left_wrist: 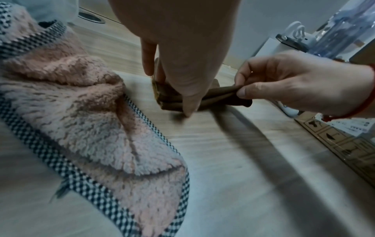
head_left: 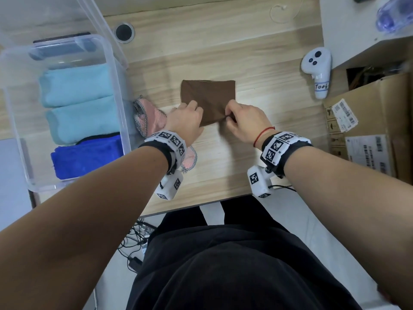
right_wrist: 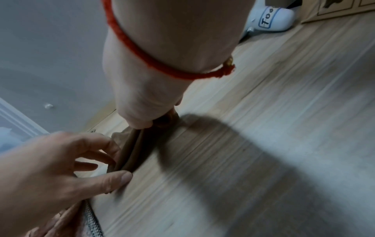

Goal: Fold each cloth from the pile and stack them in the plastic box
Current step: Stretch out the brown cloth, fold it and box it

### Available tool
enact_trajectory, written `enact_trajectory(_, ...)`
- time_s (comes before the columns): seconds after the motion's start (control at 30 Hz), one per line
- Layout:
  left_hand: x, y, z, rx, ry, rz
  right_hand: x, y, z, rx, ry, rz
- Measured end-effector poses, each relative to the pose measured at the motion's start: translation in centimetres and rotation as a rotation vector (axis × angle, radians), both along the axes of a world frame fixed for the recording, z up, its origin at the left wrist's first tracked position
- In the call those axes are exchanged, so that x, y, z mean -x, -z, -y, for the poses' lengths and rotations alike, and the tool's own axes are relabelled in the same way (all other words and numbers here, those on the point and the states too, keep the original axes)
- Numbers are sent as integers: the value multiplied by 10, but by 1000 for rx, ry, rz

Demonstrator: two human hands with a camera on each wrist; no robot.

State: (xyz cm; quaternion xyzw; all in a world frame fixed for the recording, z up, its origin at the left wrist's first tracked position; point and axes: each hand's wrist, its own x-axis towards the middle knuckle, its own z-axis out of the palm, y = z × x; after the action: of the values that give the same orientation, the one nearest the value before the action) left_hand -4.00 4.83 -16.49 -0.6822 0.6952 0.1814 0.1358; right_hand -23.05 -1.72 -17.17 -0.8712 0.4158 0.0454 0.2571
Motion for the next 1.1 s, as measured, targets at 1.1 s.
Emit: enact_trajectory(1.1,-57,11,40,-74,-566,-473,-21,9,73,-285,295,52)
